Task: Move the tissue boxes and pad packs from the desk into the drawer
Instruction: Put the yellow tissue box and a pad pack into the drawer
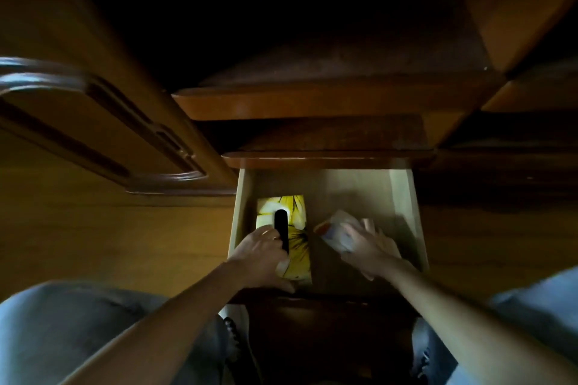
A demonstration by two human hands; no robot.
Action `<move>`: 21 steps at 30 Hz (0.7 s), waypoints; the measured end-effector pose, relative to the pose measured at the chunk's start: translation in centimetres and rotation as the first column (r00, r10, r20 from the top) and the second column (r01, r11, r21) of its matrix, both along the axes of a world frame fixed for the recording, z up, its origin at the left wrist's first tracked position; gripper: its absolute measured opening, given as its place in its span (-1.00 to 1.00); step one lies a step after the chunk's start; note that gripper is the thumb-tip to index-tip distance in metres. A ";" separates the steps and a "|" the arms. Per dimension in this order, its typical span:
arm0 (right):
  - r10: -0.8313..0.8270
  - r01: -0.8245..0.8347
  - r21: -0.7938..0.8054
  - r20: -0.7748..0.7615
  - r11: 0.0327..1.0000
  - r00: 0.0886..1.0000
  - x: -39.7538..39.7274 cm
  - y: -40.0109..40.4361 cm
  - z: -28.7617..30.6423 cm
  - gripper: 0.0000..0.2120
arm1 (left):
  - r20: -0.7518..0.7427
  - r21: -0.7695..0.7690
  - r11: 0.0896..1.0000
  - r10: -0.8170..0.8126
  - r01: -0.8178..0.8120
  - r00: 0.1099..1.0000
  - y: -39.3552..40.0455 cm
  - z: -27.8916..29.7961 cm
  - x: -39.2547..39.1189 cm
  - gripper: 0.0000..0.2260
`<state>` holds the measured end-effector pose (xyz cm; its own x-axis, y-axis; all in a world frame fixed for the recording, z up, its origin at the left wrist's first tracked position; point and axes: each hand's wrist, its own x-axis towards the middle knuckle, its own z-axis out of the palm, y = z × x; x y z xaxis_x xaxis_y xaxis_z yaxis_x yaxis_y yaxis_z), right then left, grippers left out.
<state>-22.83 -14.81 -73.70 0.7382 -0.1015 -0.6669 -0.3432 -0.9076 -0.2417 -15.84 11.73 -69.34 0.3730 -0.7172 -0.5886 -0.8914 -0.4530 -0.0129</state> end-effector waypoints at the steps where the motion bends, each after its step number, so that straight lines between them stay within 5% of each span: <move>1: 0.018 -0.018 0.018 -0.003 1.000 1.000 -0.8 0.8 -0.6 -0.24 | 0.070 0.026 0.999 -0.032 0.030 0.997 0.2 -0.4 -0.5 -0.24; 4: 0.077 -0.077 0.031 0.011 0.997 0.997 -3.1 2.8 0.4 -0.28 | 0.126 0.109 0.989 -0.110 0.096 0.986 1.1 0.1 -3.7 -0.67; 9: 0.234 -0.223 -0.104 0.113 0.969 0.966 -2.7 2.7 6.3 -0.24 | 0.072 0.186 0.972 0.133 -0.144 0.989 2.0 2.4 -5.0 -0.75; 16: 0.036 -0.027 -0.072 0.133 0.997 0.990 -2.9 1.0 9.8 -0.17 | -0.112 0.124 0.886 0.459 -0.446 0.881 2.7 2.0 -4.2 -0.55; 21: -0.025 0.032 -0.098 0.065 0.995 0.998 -4.4 0.4 9.2 -0.10 | -0.094 0.073 0.834 0.551 -0.547 0.829 2.1 0.5 -4.5 -0.62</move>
